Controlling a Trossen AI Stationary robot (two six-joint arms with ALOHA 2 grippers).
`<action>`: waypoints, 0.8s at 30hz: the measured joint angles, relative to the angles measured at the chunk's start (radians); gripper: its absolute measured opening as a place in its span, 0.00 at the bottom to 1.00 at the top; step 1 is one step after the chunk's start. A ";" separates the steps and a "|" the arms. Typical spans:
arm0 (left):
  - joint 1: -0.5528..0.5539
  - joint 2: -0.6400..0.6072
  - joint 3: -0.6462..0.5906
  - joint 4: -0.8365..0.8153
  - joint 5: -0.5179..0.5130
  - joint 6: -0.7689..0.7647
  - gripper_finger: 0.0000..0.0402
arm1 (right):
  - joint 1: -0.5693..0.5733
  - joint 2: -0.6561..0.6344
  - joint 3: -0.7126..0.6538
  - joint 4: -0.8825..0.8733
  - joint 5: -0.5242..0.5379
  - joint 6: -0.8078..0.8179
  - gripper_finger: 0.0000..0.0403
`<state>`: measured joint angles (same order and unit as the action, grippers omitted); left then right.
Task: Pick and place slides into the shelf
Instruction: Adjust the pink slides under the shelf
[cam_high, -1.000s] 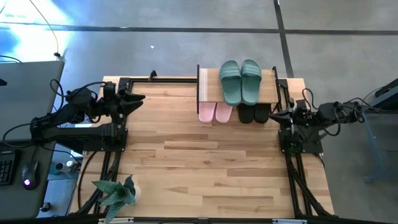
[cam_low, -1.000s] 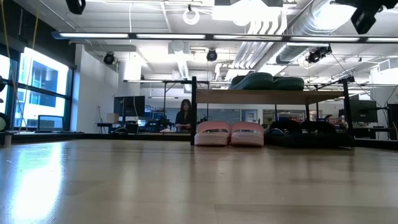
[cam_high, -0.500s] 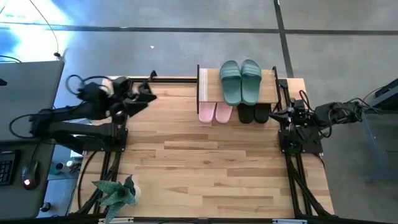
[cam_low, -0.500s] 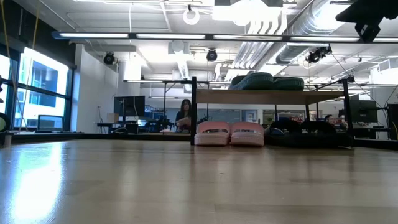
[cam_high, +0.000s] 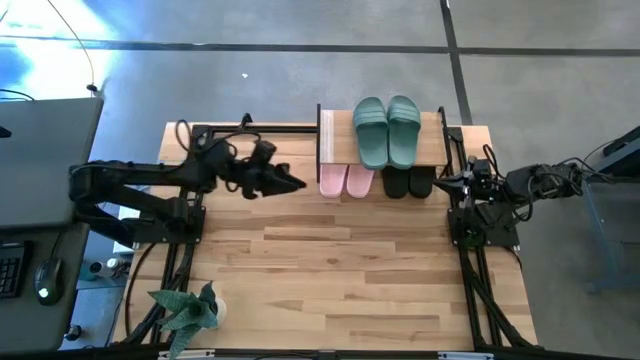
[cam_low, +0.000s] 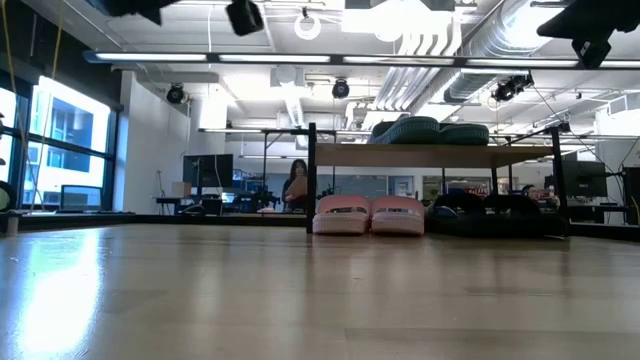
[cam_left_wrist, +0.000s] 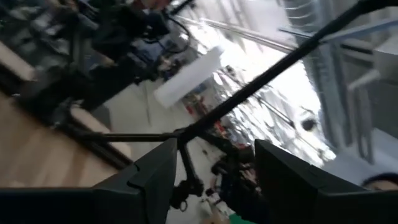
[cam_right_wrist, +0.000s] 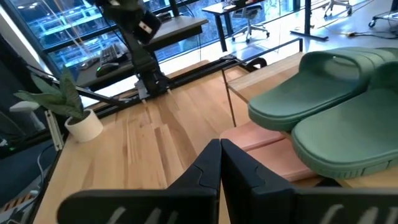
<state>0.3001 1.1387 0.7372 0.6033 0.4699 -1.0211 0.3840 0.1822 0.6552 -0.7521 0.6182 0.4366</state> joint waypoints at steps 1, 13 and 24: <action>-0.006 0.023 0.000 0.043 0.012 -0.002 0.49 | 0.000 0.000 0.000 0.000 0.004 0.000 0.00; -0.167 0.141 0.401 -0.773 -0.345 0.546 0.12 | 0.000 0.000 0.000 0.000 0.018 0.011 0.00; -0.271 0.394 0.592 -1.273 -0.712 0.677 0.02 | 0.000 0.000 0.000 -0.011 0.028 0.011 0.00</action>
<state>0.0292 1.5328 1.3289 -0.6701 -0.2423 -0.3443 0.3841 0.1818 0.6552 -0.7634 0.6466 0.4475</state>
